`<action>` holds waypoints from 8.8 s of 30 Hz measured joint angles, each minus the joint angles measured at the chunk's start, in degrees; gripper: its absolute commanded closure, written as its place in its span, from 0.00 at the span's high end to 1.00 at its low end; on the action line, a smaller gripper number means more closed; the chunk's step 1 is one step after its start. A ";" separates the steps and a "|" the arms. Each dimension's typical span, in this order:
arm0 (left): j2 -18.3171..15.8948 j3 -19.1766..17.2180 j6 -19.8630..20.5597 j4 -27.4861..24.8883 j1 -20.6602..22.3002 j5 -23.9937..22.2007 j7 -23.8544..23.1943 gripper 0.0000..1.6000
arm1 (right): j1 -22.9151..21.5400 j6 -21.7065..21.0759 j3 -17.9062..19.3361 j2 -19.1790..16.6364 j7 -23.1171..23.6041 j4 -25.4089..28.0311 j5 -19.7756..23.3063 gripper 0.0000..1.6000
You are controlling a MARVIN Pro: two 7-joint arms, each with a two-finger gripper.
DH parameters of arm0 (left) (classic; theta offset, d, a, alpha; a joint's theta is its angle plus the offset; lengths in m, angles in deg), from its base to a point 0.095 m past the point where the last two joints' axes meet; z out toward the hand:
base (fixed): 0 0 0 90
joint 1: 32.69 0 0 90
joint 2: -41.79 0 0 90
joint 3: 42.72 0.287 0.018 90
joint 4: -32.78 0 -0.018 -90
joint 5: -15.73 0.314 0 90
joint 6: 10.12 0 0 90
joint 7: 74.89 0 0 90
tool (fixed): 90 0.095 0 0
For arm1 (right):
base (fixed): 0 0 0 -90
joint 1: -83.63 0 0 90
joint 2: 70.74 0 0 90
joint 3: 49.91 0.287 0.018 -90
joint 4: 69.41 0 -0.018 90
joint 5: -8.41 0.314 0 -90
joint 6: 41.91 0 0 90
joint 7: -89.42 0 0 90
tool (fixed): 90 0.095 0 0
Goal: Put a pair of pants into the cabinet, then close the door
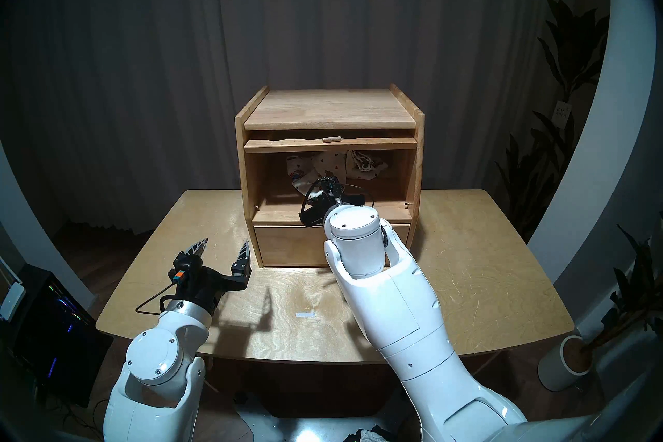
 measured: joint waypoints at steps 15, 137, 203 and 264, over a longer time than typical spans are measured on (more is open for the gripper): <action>-0.01 0.05 0.04 0.00 -0.01 0.02 0.06 1.00 | -7.78 1.44 0.24 2.72 3.70 -11.50 -3.39 0.00; -5.05 3.37 -0.80 -7.96 1.70 10.16 -2.99 1.00 | 15.38 31.84 41.95 -22.59 24.18 0.06 29.60 1.00; -15.72 26.86 17.56 -5.51 31.35 82.68 -28.10 1.00 | 14.42 35.96 42.94 -25.07 35.74 -4.08 30.62 1.00; 5.49 35.93 35.19 20.40 49.23 117.79 -50.31 0.92 | 12.66 42.57 43.39 -25.12 42.23 -7.79 31.09 1.00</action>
